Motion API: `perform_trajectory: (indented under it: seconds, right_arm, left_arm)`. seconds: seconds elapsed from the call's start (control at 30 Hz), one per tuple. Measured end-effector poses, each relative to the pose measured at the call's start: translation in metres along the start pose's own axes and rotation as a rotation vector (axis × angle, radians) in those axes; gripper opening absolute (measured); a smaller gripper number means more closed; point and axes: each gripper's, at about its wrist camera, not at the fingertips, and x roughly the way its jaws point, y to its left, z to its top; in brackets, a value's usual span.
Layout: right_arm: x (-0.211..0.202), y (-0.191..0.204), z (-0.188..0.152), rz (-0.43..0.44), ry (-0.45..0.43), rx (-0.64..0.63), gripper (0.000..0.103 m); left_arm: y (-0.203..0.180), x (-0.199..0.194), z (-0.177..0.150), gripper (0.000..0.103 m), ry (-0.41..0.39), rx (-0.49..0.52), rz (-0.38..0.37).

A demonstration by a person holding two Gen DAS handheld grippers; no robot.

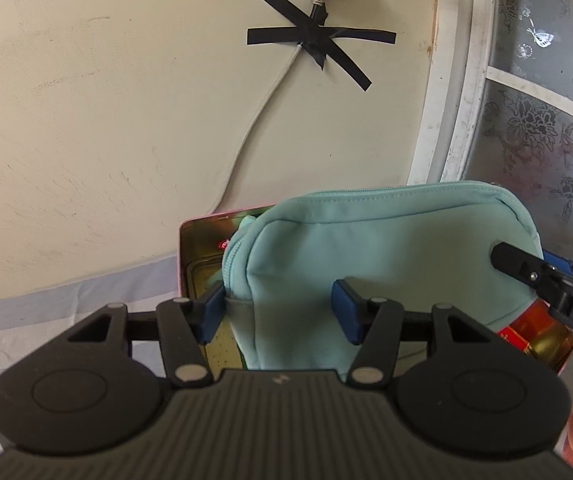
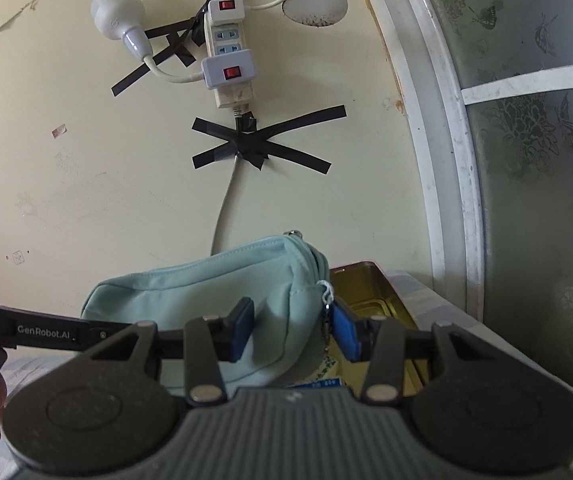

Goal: Organize objects
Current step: 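Carry the pouch over the pink tin and lower it inside, then open the right gripper and withdraw it from the tin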

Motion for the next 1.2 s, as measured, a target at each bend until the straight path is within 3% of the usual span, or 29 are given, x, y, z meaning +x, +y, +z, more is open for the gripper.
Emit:
perform_trajectory:
  seconds: [0.2, 0.33, 0.4, 0.67, 0.77, 1.2]
  right_arm:
    - [0.019, 0.001, 0.0, -0.013, 0.028, -0.013, 0.042]
    - [0.033, -0.001, -0.007, -0.027, 0.075, -0.017, 0.062]
    - [0.033, -0.001, -0.009, -0.036, 0.074, -0.017, 0.063]
    - [0.008, -0.001, -0.005, -0.061, 0.019, -0.012, 0.062]
    - [-0.005, 0.004, -0.006, -0.073, -0.005, -0.023, 0.066]
    - [-0.067, 0.029, -0.025, -0.022, -0.009, -0.006, 0.068]
  left_arm:
    - [0.007, 0.016, -0.003, 0.06, 0.029, -0.017, 0.005]
    - [0.003, 0.025, -0.008, 0.066, 0.039, 0.019, 0.039]
    - [-0.001, 0.023, -0.011, 0.068, 0.033, 0.032, 0.051]
    - [-0.014, 0.001, -0.012, 0.068, 0.001, 0.073, 0.097]
    - [-0.021, -0.01, -0.016, 0.068, -0.008, 0.102, 0.112]
    - [-0.041, -0.056, -0.055, 0.068, -0.005, 0.125, 0.122]
